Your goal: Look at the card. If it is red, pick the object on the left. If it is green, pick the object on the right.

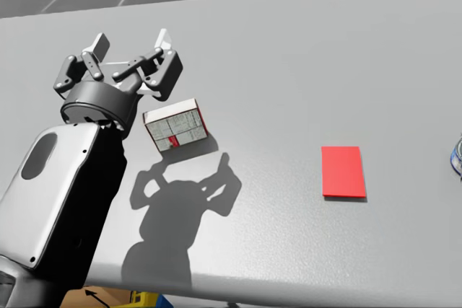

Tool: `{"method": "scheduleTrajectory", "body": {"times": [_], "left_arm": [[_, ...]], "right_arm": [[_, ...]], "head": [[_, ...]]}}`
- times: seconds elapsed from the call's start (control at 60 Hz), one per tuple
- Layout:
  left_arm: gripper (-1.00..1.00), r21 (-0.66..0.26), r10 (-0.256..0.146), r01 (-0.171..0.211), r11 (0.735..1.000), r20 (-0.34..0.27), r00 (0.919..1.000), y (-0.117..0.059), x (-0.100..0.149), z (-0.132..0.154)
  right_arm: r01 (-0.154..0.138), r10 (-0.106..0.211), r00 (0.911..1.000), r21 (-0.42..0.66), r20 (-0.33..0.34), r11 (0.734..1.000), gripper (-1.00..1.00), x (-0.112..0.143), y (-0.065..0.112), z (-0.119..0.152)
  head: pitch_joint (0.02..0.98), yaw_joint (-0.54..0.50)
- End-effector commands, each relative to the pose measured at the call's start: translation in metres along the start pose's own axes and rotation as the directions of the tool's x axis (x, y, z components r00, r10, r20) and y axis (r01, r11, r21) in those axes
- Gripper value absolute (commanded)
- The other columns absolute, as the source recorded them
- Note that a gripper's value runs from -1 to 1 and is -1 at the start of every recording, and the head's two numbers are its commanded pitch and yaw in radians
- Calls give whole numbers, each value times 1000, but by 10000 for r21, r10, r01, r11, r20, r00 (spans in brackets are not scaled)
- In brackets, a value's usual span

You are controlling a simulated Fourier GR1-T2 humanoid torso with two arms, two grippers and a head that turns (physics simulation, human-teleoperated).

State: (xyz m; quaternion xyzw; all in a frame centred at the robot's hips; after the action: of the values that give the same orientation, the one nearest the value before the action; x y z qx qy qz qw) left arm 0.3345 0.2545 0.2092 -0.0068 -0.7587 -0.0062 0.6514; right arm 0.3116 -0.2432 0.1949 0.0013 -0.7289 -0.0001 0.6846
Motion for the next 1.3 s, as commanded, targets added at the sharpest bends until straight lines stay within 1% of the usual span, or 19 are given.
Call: {"method": "scheduleTrajectory", "body": {"times": [0.017,0.2,0.4,0.583,0.7,0.783,0.817,0.867,0.917,0.933,0.983,1.017,1.067,1.117,1.133,1.2,1.217,1.25,1.3], "left_arm": [[-1000,-20,-1,1,10000,-19,10000,0,0,0],[-1000,-97,19,-19,10000,5,10000,-1,0,0],[-1000,-188,87,-86,9998,60,9999,-2,3,2],[-1000,-443,431,-430,9981,15,9991,-3,13,9],[-1000,-1045,633,-663,9923,-316,9975,2,24,20],[-1000,-1893,386,-527,9805,-770,9963,9,29,30],[-1000,-2408,86,-342,9700,-1068,9942,13,28,34],[-1000,-3087,-610,172,9510,-1330,9892,24,25,40],[-1000,-3447,-852,272,9383,-1542,9844,31,22,43],[-1000,-3749,-986,277,9266,-1714,9803,39,20,45],[-1000,-3968,-1148,352,9172,-1786,9772,47,18,48],[-1000,-4266,-1204,294,9039,-1880,9748,56,17,51],[-1000,-4949,-1240,39,8690,-2101,9698,70,13,54],[-1000,-5210,-1264,-121,8535,-2294,9651,77,11,55],[-1000,-5493,-1384,-116,8355,-2309,9631,84,8,57],[-1000,-5796,-1458,-256,8145,-2472,9579,91,3,57],[-1000,-5868,-1530,-211,8095,-2455,9573,94,1,57],[-1000,-6024,-1490,-410,7971,-2620,9535,98,-4,57],[-1000,-6116,-1564,-423,7900,-2678,9507,99,-9,56]], "right_arm": [[-20,20,10000,2,-5,10000,-1000,-1,1,0],[-32,32,10000,2,-11,10000,-1000,-2,2,1],[-41,41,10000,-6,7,10000,-1000,-3,2,1],[-59,58,10000,2,36,10000,-1000,-3,2,1],[-74,74,10000,16,43,10000,-1000,-3,2,1],[-83,83,10000,9,46,10000,-1000,-4,2,1],[-82,82,10000,12,51,10000,-1000,-3,2,1],[-84,84,9999,17,65,10000,-1000,-3,2,1],[-83,83,9999,20,65,10000,-1000,-3,2,1],[-84,84,9999,26,67,10000,-1000,-3,2,1],[-84,84,9999,36,78,10000,-1000,-3,2,1],[-82,82,9999,42,100,10000,-1000,-3,2,1],[-76,75,9999,54,141,10000,-1000,-3,2,0],[-84,83,9998,59,161,9999,-1000,-2,2,0],[-89,87,9998,61,171,9999,-1000,-2,2,0],[-96,95,9998,69,179,9999,-1000,-2,2,0],[-103,101,9998,71,184,9999,-1000,-2,2,0],[-110,108,9997,78,197,9999,-1000,-2,2,0],[-107,105,9997,87,213,9999,-1000,-2,1,0]], "head": [[806,304],[798,373],[802,374],[805,362],[802,362],[800,362],[799,363],[797,364],[795,364],[794,364],[793,364],[792,363],[792,363],[790,363],[789,364],[787,365],[785,366],[783,366],[781,366]]}}
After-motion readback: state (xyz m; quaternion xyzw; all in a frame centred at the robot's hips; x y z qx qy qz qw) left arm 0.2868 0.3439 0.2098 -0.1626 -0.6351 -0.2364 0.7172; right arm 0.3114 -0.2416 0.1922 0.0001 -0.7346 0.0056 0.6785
